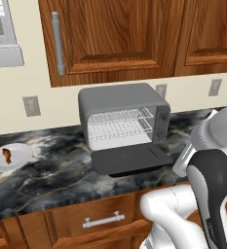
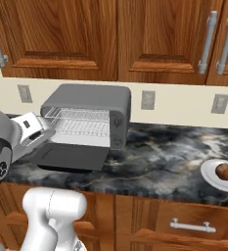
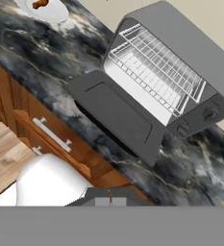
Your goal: Open the toaster oven door. Place the bread on the top rack in the toaster oven and place the chicken drumstick on the bottom rack.
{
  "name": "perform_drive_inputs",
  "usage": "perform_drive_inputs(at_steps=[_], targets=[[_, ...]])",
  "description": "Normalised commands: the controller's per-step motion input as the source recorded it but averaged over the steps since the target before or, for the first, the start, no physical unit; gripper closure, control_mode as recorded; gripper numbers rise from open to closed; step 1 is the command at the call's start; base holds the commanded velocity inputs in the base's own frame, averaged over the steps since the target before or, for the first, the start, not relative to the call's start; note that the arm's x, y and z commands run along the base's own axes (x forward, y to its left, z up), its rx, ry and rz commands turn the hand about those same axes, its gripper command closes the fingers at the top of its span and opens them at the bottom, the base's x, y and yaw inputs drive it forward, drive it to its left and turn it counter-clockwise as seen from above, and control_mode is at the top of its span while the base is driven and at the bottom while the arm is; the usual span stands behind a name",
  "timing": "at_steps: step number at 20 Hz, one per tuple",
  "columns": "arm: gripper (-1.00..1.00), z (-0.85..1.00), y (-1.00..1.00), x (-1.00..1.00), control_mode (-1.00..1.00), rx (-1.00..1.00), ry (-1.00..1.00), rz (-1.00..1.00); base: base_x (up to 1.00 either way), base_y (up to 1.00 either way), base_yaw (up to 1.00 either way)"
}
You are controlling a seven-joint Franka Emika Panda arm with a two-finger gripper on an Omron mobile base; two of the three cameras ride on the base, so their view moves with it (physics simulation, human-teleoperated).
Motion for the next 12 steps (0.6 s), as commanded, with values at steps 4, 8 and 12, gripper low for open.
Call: perform_drive_inputs(at_steps=[4, 8, 12], targets=[[1.0, 0.0, 0.0, 0.0, 1.0, 0.0, 0.0, 0.0, 0.0, 0.51, 0.0], [1.0, 0.0, 0.0, 0.0, 1.0, 0.0, 0.0, 0.0, 0.0, 0.48, 0.0], [1.0, 0.0, 0.0, 0.0, 1.0, 0.0, 0.0, 0.0, 0.0, 0.48, 0.0]])
